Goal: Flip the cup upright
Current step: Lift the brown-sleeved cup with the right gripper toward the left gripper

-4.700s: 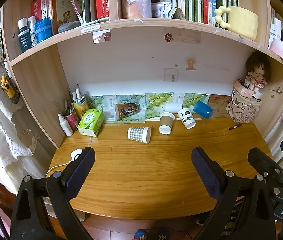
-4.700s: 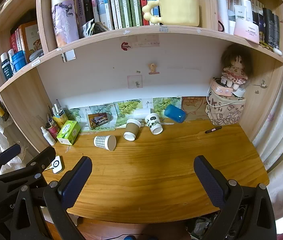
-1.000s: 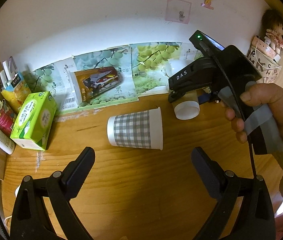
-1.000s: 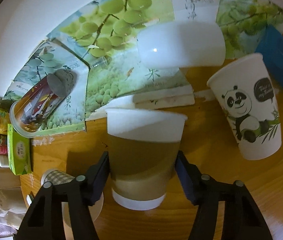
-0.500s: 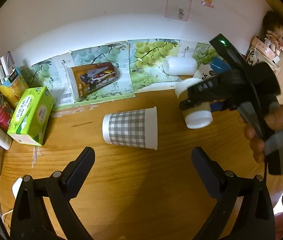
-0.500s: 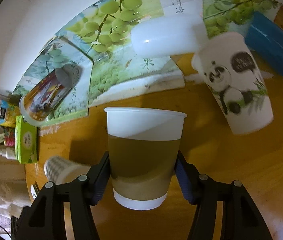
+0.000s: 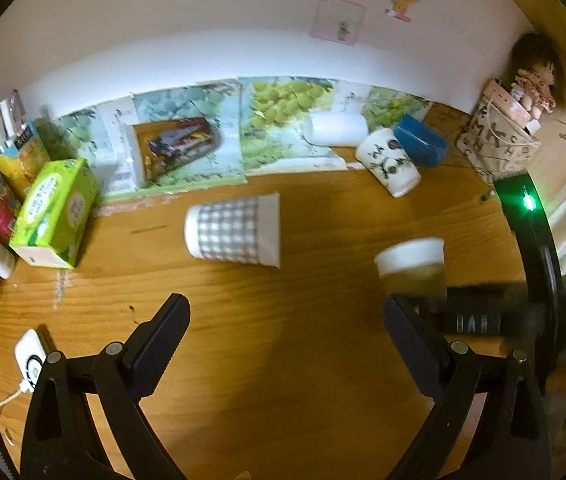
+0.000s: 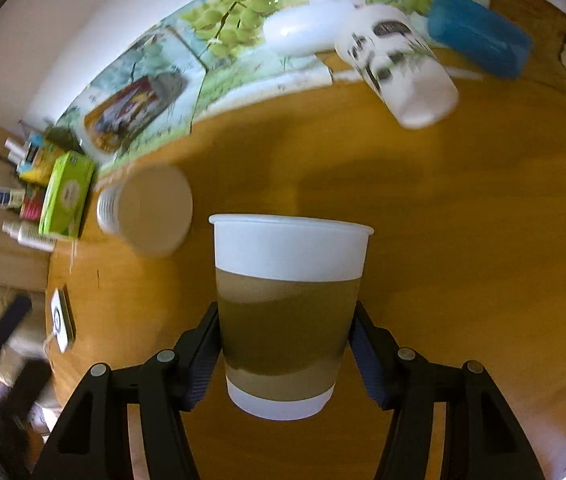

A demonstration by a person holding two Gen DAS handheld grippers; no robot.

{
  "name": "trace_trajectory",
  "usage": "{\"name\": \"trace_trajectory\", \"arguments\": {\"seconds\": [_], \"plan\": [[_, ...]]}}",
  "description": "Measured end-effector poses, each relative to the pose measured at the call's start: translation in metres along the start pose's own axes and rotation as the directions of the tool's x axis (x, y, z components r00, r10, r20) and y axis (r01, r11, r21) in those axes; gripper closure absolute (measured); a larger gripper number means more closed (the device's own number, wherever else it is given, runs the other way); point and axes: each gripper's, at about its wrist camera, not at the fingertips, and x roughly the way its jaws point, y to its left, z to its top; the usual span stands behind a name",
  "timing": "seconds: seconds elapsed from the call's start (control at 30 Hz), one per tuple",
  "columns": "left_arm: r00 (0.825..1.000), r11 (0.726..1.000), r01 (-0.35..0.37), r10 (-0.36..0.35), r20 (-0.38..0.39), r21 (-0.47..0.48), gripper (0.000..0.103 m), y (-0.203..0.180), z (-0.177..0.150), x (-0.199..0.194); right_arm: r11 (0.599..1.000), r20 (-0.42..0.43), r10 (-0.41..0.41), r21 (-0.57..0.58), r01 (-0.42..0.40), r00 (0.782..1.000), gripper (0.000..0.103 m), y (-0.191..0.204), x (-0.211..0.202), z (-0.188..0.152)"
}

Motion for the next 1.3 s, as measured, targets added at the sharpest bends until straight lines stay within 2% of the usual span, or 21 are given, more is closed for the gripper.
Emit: {"name": "trace_trajectory", "arguments": {"seconds": [0.13,0.4,0.63,0.93,1.1,1.3], "plan": [[0.999,0.999,0.030,-0.029,-0.031,0.022,0.005,-0.015,-0.005,0.001,1.000,0.004,0.008,-0.015,-0.008,1.000,0.042,-0.002,-0.009,-0.036],[0.996,0.996,0.064,-0.061,-0.064,0.057,0.005,-0.047,-0.015,-0.003,0.996,0.007,0.065,-0.053,-0.064,0.998,0.042,-0.005,-0.023,-0.085],[0.989,0.997,0.083,-0.082,-0.125,0.008,0.005,-0.065,-0.035,0.005,0.990,-0.018,0.096,-0.097,-0.098,0.995,0.042,-0.007,-0.021,-0.107],[0.986,0.997,0.073,-0.078,-0.147,-0.035,0.005,-0.080,-0.055,0.009,0.979,-0.043,0.143,-0.143,-0.147,0.989,0.041,-0.018,-0.013,-0.117],[0.988,0.996,0.061,-0.069,-0.141,-0.063,0.005,-0.078,-0.055,0.011,0.975,-0.023,0.170,-0.141,-0.171,0.985,0.041,-0.022,-0.010,-0.108],[0.982,0.994,0.062,-0.077,-0.171,-0.093,0.005,-0.078,-0.052,0.021,0.969,-0.023,0.219,-0.117,-0.220,0.976,0.040,-0.026,-0.006,-0.102]]}}
